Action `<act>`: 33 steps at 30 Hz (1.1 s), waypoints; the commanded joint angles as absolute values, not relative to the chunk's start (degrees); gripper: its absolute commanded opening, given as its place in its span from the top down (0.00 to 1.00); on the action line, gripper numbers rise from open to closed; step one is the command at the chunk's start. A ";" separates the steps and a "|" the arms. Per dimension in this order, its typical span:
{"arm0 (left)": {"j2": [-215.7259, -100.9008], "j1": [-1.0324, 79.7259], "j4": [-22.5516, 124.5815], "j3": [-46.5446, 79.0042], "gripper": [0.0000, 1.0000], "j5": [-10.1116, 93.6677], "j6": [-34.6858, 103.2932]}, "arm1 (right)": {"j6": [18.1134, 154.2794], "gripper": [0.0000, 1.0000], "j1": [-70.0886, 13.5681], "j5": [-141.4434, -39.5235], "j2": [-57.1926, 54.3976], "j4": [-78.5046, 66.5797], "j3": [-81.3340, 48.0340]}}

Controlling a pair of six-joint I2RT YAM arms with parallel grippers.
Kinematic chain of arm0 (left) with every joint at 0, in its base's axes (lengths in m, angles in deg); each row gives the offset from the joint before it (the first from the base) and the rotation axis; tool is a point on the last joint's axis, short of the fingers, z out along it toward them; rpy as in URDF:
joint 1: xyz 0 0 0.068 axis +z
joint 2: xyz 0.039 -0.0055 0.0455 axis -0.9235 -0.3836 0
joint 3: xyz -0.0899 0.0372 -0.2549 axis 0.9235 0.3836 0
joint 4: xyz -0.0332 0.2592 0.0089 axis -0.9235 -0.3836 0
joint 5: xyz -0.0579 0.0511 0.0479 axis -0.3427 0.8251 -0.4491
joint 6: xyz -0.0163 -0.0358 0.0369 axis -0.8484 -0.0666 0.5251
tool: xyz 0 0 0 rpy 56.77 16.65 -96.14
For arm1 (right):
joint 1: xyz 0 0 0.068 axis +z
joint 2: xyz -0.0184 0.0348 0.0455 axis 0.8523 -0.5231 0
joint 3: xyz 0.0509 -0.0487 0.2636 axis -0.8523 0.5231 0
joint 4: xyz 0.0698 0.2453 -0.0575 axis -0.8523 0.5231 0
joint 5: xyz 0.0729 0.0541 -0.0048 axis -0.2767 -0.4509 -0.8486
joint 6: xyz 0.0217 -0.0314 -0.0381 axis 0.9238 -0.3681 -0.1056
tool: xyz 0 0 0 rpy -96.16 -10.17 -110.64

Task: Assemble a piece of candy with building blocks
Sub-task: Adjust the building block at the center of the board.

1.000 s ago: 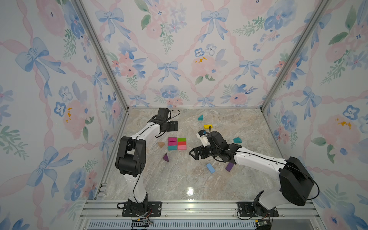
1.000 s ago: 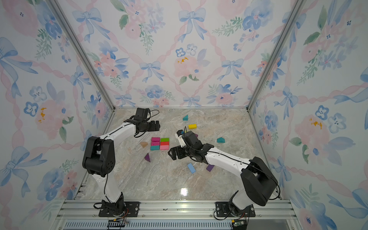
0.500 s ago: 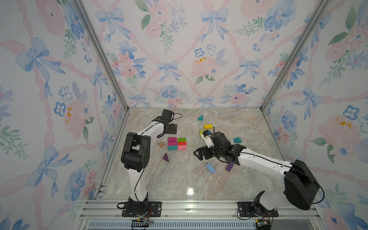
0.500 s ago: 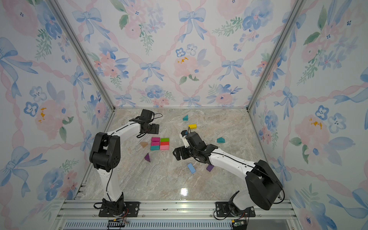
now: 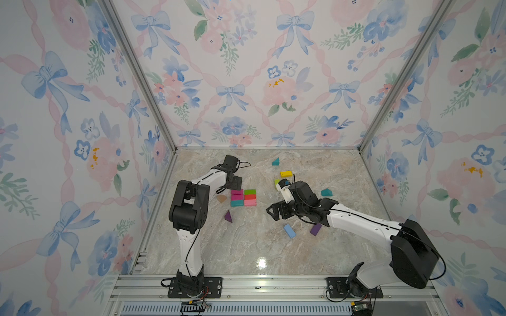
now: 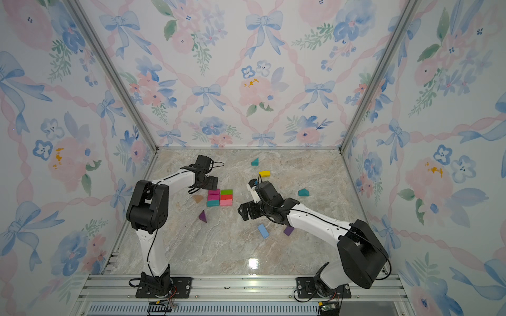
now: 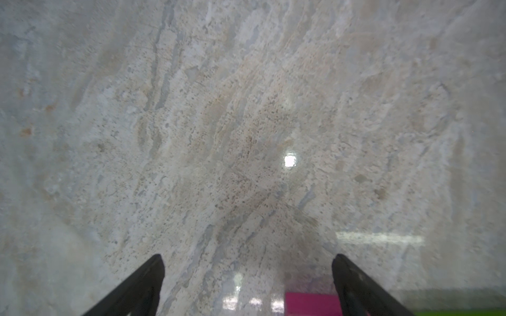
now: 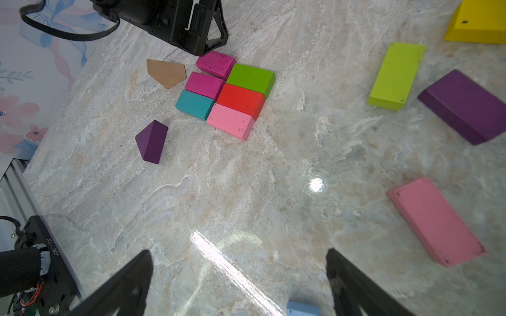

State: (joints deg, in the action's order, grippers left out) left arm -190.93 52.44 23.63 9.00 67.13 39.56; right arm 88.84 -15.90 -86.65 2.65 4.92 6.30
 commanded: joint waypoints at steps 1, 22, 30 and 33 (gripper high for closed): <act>-191.34 51.98 22.75 10.12 0.02 68.72 40.58 | 87.84 0.01 -16.62 -85.95 3.62 6.42 5.36; -188.27 51.58 22.56 11.49 0.02 67.76 39.51 | 87.36 0.01 -17.16 -86.03 4.54 6.77 5.66; -180.31 51.69 24.80 13.26 0.02 54.36 33.07 | 87.94 0.01 -17.26 -85.26 5.06 6.96 5.65; -176.08 51.36 28.86 17.78 0.02 51.84 29.16 | 88.30 0.01 -17.40 -85.23 5.29 6.77 5.77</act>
